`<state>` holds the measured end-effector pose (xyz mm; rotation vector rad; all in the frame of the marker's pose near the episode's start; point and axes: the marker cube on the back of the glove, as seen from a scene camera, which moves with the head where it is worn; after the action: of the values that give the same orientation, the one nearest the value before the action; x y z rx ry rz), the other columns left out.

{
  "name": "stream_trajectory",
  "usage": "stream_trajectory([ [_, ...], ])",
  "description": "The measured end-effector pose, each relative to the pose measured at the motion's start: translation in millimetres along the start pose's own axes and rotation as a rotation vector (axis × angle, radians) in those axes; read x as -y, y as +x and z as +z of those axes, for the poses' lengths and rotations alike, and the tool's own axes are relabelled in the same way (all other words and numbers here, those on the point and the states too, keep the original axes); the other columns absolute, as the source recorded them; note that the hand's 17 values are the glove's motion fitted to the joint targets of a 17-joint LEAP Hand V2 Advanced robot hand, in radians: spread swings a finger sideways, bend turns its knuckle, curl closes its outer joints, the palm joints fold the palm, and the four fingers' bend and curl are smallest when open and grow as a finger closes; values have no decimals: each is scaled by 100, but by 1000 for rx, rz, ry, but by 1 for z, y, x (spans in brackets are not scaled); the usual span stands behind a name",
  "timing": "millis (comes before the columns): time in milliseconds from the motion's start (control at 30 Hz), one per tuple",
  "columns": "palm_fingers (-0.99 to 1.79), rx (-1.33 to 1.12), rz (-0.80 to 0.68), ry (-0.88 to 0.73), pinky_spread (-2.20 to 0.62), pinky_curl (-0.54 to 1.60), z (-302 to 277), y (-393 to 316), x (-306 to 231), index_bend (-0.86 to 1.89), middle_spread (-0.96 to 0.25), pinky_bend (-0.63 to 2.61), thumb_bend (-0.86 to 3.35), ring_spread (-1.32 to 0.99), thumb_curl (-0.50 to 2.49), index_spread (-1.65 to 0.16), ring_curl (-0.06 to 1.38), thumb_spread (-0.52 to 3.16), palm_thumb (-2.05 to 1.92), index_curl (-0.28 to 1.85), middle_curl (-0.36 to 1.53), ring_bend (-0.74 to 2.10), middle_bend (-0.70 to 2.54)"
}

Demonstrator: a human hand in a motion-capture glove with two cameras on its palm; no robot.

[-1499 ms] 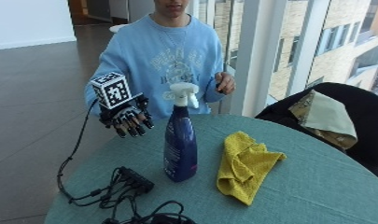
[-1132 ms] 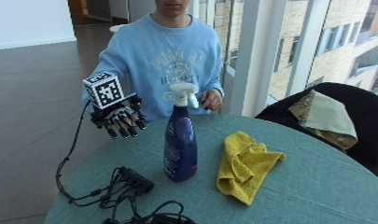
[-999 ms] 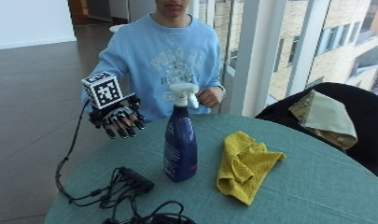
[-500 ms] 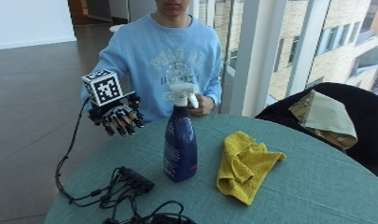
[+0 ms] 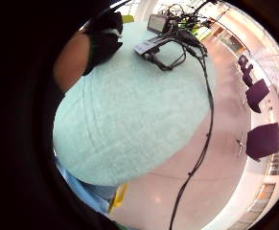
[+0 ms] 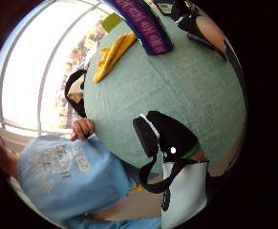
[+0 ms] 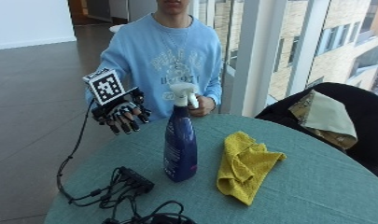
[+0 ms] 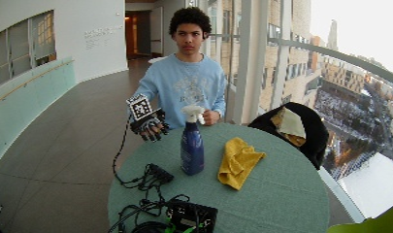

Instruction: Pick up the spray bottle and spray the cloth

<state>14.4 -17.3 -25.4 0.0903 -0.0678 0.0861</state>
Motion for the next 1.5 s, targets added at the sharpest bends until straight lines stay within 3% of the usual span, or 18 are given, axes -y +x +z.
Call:
stream_trajectory([
  [200, 57, 223, 96, 139, 23, 29, -2, -16, 34, 16, -6, 19, 0, -1, 24, -40, 23, 112, 58, 34, 32, 20, 19],
  [633, 47, 805, 125, 44, 23, 34, 14, -30, 92, 9, -3, 30, -1, 2, 27, -41, 27, 111, 64, 28, 33, 24, 18],
  [1499, 61, 1010, 149, 102, 24, 34, 36, -45, 192, 17, -4, 28, -4, 4, 29, -38, 28, 99, 66, 28, 37, 25, 23],
])
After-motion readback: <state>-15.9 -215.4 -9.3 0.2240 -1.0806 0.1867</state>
